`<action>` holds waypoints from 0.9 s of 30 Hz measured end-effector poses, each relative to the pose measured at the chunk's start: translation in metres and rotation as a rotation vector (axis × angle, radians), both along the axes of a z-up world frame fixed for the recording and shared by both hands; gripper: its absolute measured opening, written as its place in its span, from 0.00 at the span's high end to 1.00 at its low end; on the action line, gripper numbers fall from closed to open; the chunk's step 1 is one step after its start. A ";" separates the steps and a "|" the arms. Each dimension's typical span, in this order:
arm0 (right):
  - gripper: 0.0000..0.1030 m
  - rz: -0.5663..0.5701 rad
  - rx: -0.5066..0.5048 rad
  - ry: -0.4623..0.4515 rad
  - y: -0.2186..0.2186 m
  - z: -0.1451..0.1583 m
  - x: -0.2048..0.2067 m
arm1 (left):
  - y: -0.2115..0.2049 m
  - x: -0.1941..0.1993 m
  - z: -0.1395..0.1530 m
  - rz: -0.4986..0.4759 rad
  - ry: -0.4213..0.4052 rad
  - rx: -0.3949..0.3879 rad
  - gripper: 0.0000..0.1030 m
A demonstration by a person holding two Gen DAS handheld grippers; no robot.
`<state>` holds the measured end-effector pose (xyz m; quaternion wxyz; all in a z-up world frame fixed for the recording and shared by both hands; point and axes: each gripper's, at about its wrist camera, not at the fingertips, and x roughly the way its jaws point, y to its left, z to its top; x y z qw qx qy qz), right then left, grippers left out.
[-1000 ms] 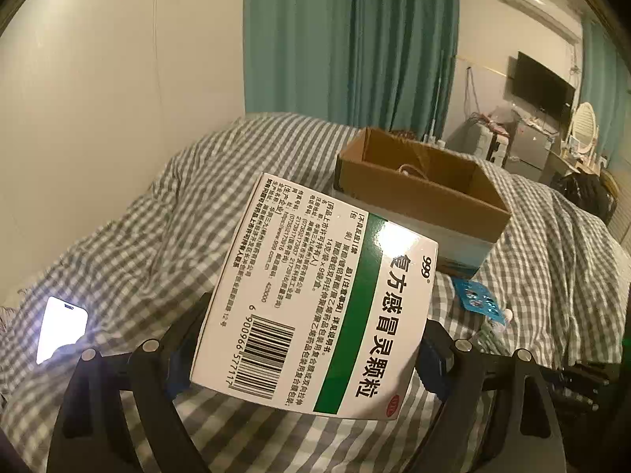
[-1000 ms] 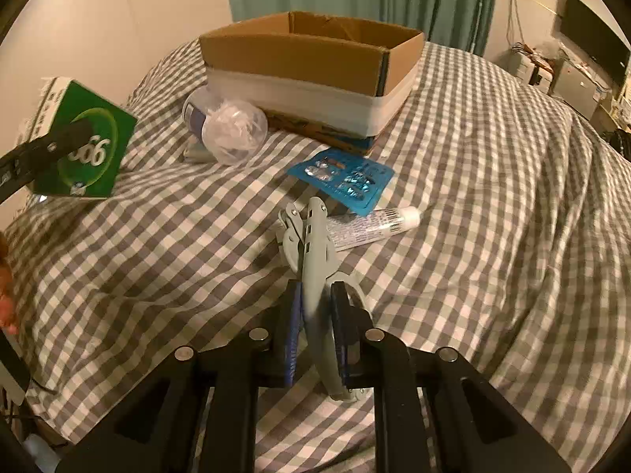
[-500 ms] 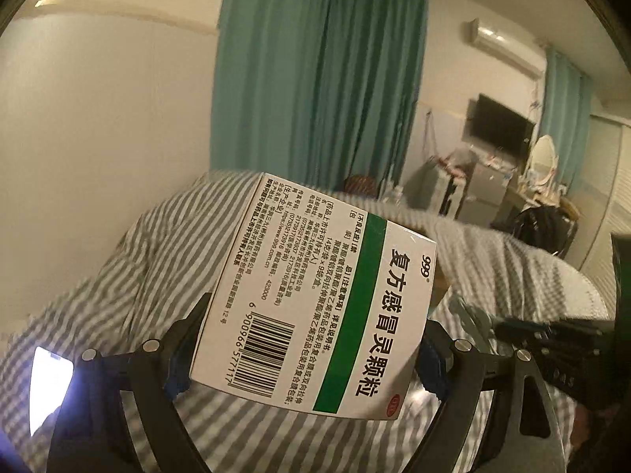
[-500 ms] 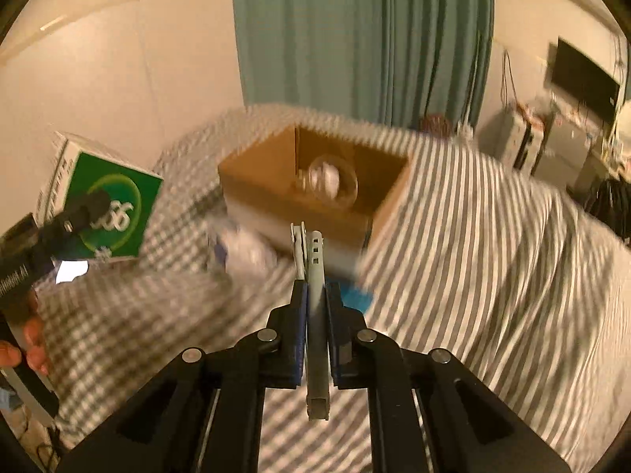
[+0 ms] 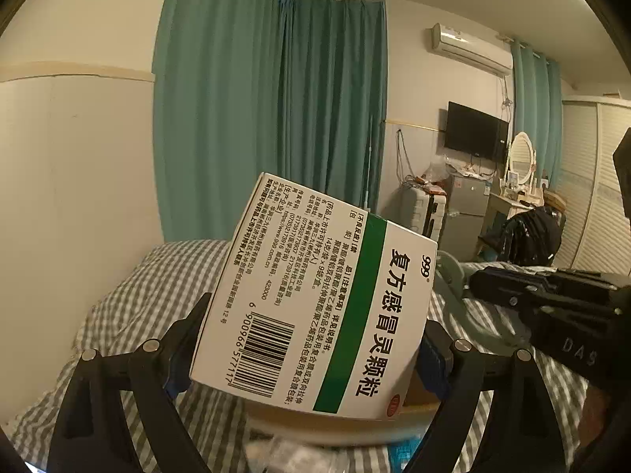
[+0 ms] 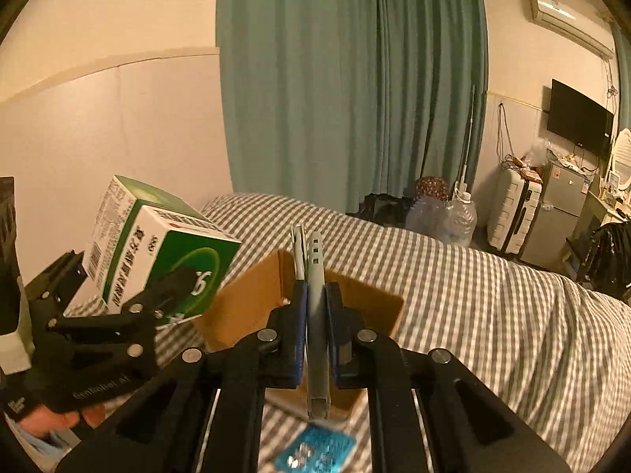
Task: Organize objects
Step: 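Carry the medicine box into the cardboard box with the left tool while the right tool drops the scissors in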
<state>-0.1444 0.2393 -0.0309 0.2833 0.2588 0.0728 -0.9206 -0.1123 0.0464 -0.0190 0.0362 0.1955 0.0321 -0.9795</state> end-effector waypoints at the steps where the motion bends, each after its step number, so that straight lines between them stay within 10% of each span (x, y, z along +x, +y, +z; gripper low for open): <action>1: 0.91 -0.002 -0.004 -0.005 -0.002 -0.002 -0.008 | 0.000 -0.011 -0.001 -0.004 -0.005 -0.001 0.13; 18: 0.90 -0.063 -0.042 -0.149 -0.006 -0.070 -0.075 | 0.009 -0.099 -0.077 -0.081 -0.200 0.021 0.10; 20: 0.80 -0.076 -0.047 -0.128 -0.003 -0.062 -0.069 | 0.008 -0.097 -0.072 -0.078 -0.201 0.010 0.03; 22: 0.40 -0.093 -0.060 -0.110 0.001 -0.050 -0.062 | 0.006 -0.091 -0.062 -0.067 -0.183 -0.008 0.00; 27: 0.33 -0.135 -0.086 -0.044 0.016 -0.010 -0.038 | -0.003 -0.065 -0.030 -0.063 -0.147 -0.027 0.00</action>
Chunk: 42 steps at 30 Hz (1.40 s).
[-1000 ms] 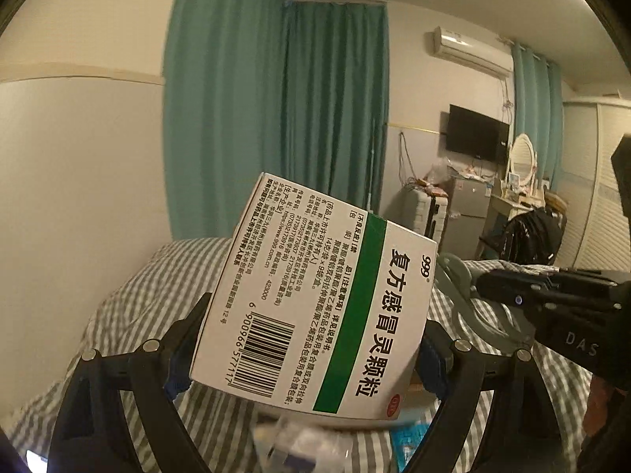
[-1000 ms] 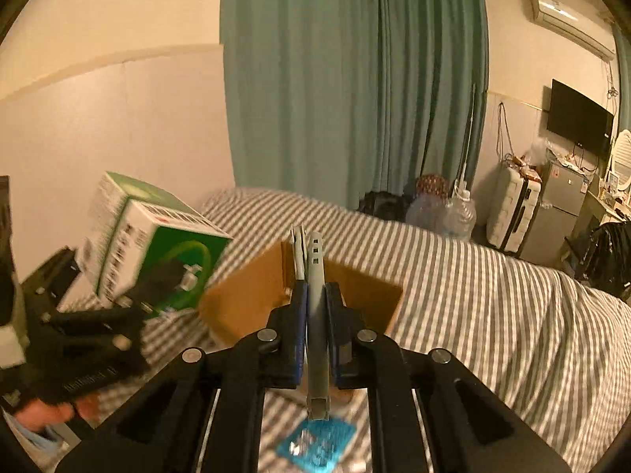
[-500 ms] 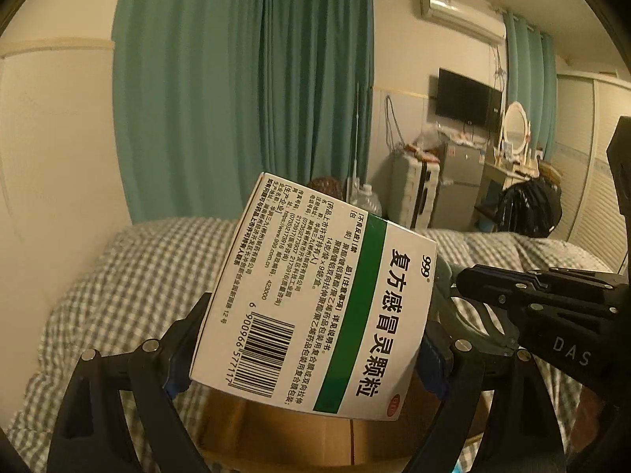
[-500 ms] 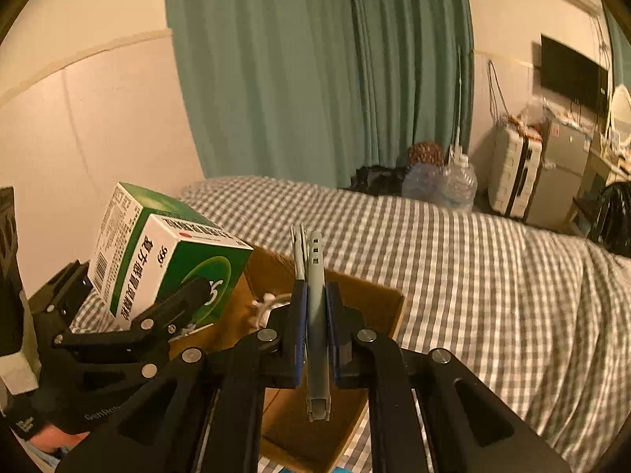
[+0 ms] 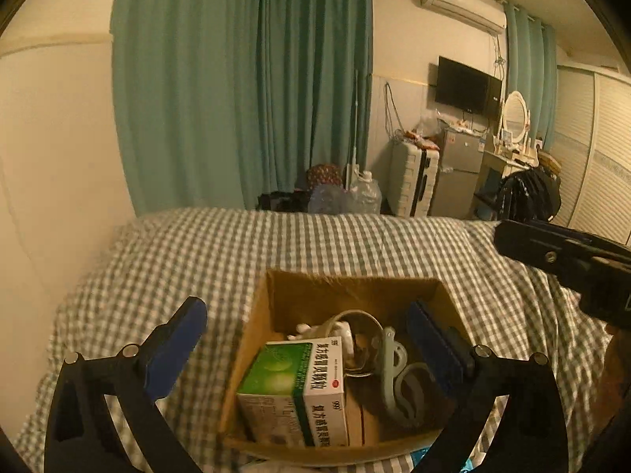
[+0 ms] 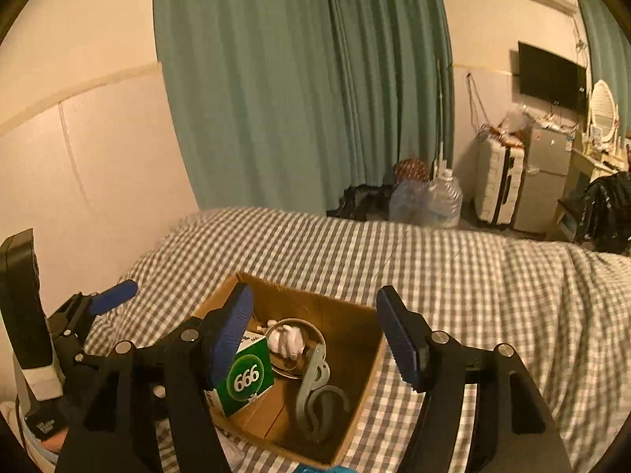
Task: Organize objects
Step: 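Carry the medicine box into the cardboard box with the left tool while the right tool drops the scissors in, then grasp the clear plastic container with the left tool while the right tool grasps the blue blister pack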
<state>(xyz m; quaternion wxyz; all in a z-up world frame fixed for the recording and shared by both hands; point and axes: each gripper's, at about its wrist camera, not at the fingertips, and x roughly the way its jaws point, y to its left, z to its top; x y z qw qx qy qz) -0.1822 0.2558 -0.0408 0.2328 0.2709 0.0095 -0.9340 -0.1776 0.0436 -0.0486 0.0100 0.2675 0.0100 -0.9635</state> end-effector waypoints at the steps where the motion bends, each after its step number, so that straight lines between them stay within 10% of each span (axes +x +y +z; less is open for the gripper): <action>1: 0.25 -0.007 0.001 0.010 0.003 0.007 0.002 | -0.005 0.008 0.005 0.001 0.005 -0.003 0.00; 9: 0.00 -0.094 0.059 0.091 0.026 0.036 0.071 | -0.034 0.069 0.031 0.030 0.030 0.022 0.00; 22: 0.00 -0.154 0.176 -0.211 0.030 -0.134 0.072 | -0.036 0.118 -0.080 0.051 -0.043 0.108 0.00; 42: 0.00 -0.113 0.191 -0.398 0.021 -0.202 0.060 | -0.005 0.102 -0.136 -0.107 -0.274 0.029 0.00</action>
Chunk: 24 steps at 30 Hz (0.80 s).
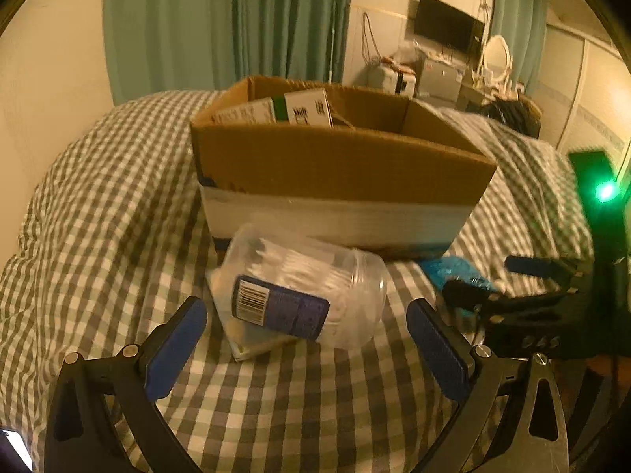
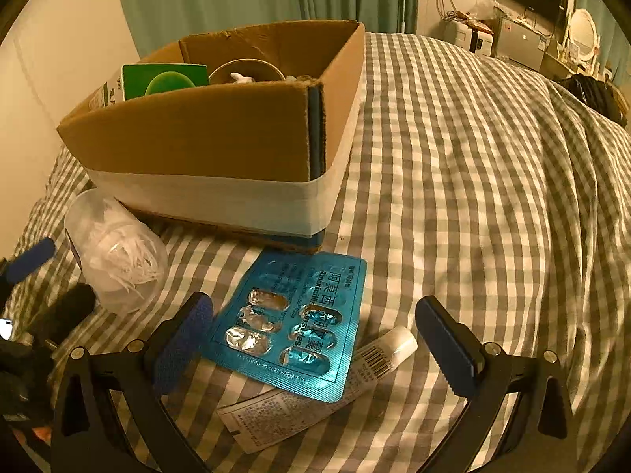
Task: Organize objects
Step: 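Grasp the clear plastic container with the left tool while the right tool grasps the blue blister pack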
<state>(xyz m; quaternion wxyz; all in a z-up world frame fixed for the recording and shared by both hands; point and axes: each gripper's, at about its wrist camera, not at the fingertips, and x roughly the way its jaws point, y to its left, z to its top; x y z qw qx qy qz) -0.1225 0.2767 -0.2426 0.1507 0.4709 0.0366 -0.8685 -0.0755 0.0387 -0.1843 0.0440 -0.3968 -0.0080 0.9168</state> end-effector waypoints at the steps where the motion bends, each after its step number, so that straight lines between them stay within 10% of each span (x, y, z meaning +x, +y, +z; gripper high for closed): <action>1: 0.00 0.001 -0.003 0.001 0.000 0.000 0.000 | 0.001 -0.002 -0.002 -0.004 -0.008 -0.004 0.00; 24: 0.00 0.056 0.010 -0.007 -0.013 -0.004 0.008 | -0.022 -0.013 -0.003 0.063 0.021 0.015 0.09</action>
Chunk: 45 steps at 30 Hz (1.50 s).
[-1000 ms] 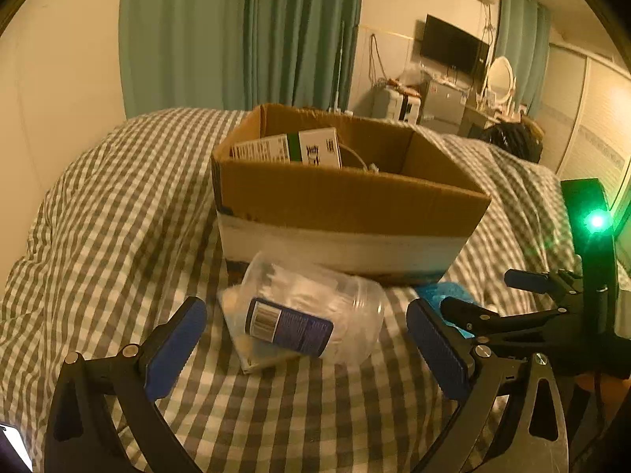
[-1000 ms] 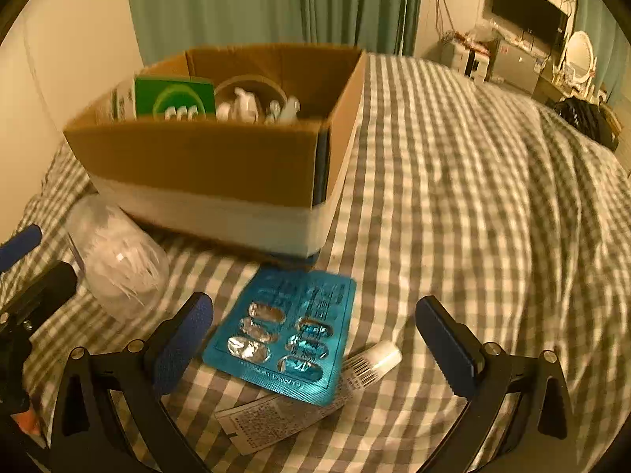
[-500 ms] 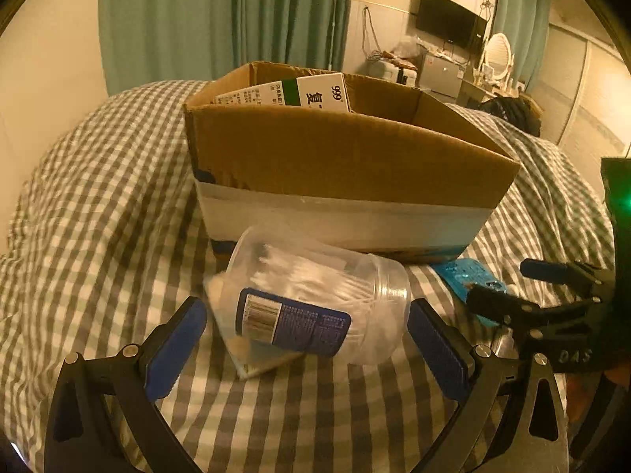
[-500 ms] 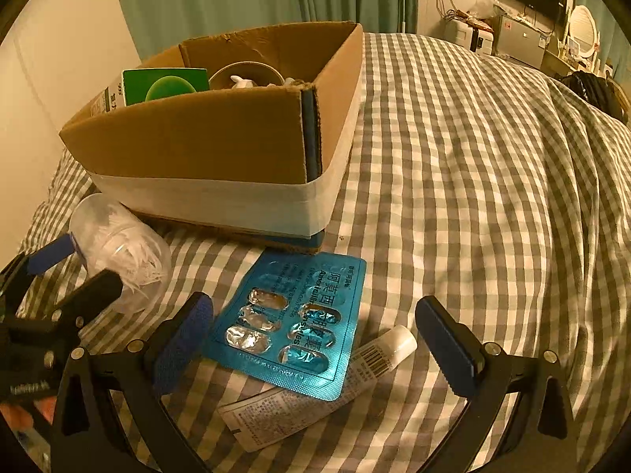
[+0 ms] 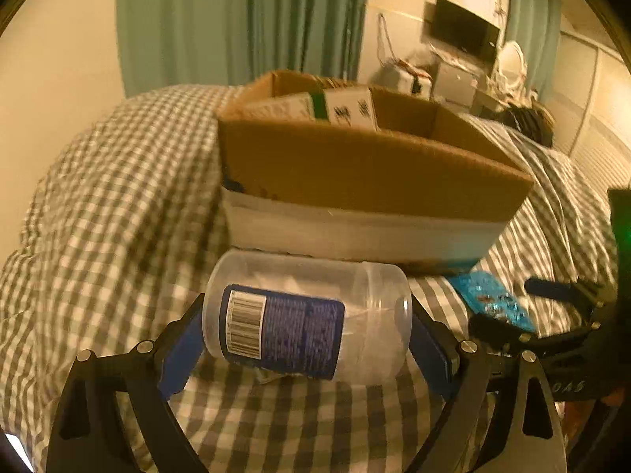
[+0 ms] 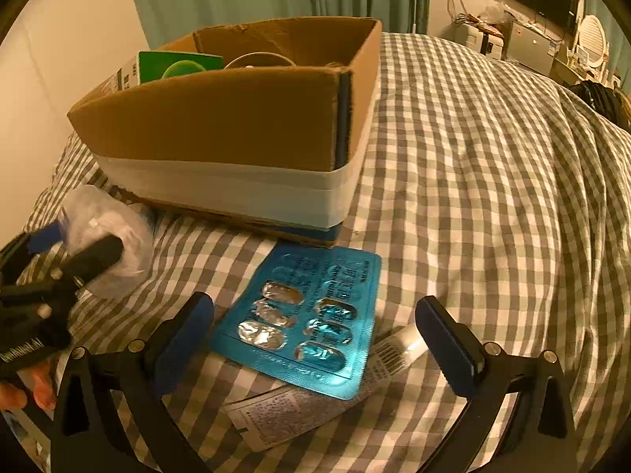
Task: Organize objects
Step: 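Grasp the clear plastic container with the left tool while the right tool grasps the blue blister pack, then release the container into the cardboard box with the left tool while the right tool releases the blister pack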
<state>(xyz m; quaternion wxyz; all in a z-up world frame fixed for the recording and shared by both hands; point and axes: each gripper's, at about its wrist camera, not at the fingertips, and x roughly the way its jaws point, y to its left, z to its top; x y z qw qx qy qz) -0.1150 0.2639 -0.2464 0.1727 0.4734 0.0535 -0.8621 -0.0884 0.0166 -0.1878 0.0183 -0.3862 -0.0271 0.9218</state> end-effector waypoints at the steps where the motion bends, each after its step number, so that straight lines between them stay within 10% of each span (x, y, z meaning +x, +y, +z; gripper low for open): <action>1: 0.03 0.005 0.004 -0.001 -0.002 -0.001 -0.001 | -0.001 0.002 0.002 0.005 0.010 0.004 0.09; 10: 0.27 0.063 0.075 0.023 -0.010 -0.001 0.009 | -0.007 0.002 0.005 0.015 0.017 0.021 0.09; 22: 0.33 0.127 0.102 0.059 0.008 0.034 0.054 | 0.006 0.031 0.033 0.040 0.011 -0.008 0.09; 33: 0.33 0.123 -0.006 0.275 0.028 0.138 0.073 | 0.016 0.029 0.104 0.005 0.149 0.013 0.09; 45: 0.33 0.157 -0.102 0.438 -0.002 0.216 -0.020 | 0.011 -0.059 0.162 0.011 0.237 0.003 0.09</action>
